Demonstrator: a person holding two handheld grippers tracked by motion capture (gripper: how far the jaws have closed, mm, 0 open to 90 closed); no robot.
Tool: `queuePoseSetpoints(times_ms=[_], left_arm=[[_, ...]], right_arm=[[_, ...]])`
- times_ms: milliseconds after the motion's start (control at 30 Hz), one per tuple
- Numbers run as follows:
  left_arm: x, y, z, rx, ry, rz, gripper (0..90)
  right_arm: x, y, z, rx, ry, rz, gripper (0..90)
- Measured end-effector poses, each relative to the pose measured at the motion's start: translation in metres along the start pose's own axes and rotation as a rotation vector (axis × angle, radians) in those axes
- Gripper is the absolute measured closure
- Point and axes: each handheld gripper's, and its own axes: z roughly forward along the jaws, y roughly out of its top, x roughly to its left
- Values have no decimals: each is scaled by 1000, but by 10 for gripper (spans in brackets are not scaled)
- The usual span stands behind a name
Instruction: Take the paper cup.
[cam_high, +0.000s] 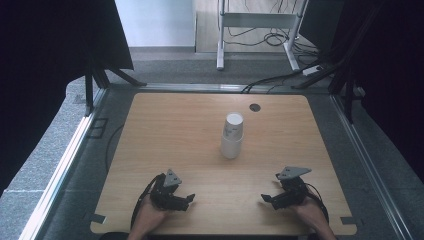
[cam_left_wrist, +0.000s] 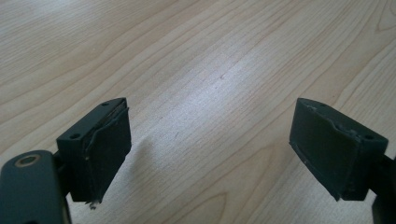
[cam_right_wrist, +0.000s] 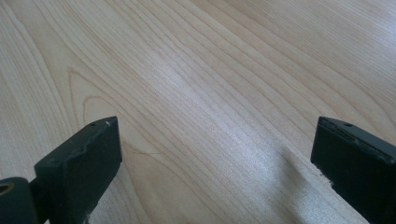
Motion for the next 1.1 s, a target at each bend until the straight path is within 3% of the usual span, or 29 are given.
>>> queuePoseSetpoints(times_ms=[767,1100], left_arm=[[2,2,2,-2,62,30,128],[1,10,3,-8,38,38,128]], right_arm=[[1,4,-1,11,16,-29,21],[1,12,-6,-7,44,-25,21]])
